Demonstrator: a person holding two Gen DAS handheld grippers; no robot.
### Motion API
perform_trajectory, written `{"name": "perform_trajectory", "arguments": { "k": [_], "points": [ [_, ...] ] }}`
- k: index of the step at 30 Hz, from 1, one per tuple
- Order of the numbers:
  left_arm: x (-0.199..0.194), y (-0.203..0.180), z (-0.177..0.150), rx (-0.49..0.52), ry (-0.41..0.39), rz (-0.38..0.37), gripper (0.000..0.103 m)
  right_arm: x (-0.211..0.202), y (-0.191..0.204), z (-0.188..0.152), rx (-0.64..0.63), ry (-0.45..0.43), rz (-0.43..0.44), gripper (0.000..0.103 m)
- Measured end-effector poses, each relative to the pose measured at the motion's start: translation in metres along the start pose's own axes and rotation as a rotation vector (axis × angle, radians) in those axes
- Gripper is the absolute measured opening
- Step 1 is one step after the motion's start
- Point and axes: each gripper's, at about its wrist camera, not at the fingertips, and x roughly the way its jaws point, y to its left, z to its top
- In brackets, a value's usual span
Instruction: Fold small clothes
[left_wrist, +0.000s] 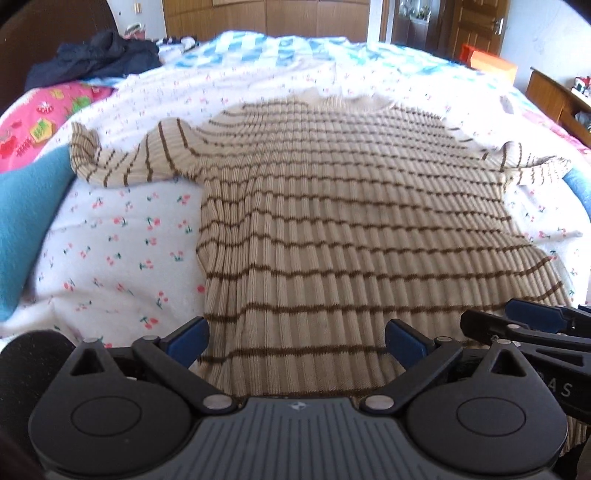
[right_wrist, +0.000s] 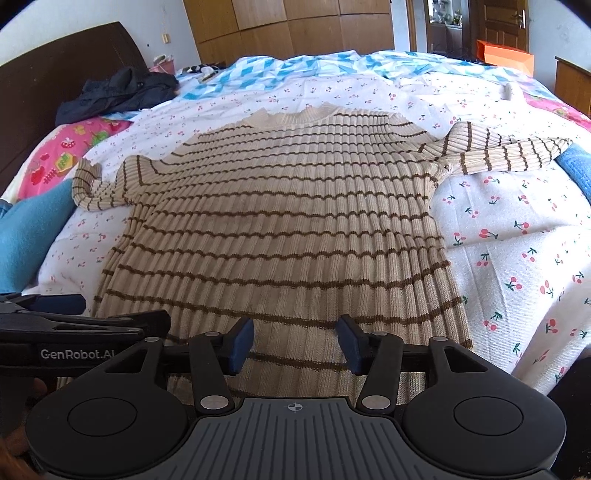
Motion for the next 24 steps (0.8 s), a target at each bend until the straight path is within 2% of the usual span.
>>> {"name": "perform_trajectory", "arguments": {
  "k": [7, 12, 19, 24],
  "points": [
    [-0.0053, -0.0008, -0.0012, 0.007, -0.039, -0.005, 0.103, -0.0039, 0.0013, -0.0002, -0.002, -0.03, -0.004, 0.05],
    [-0.0028, -0.0003, -0.0019, 0.001, -0.031, -0.007, 0.103, -0.0017, 0.0007, -0.0002, 0.004, -0.023, -0.014, 0.05],
    [-0.0061, -0.0042, -0.0028, 0.014, -0.06, 0.009, 0.103, -0.0067, -0.0013, 0.0004, 0.014, -0.058, -0.031, 0.05],
    [-0.0048, -0.0052, -0.0028, 0.018, -0.059, 0.005, 0.103, -0.0043, -0.0009, 0.0025, 0.011, -0.041, -0.038, 0.051]
  ]
}}
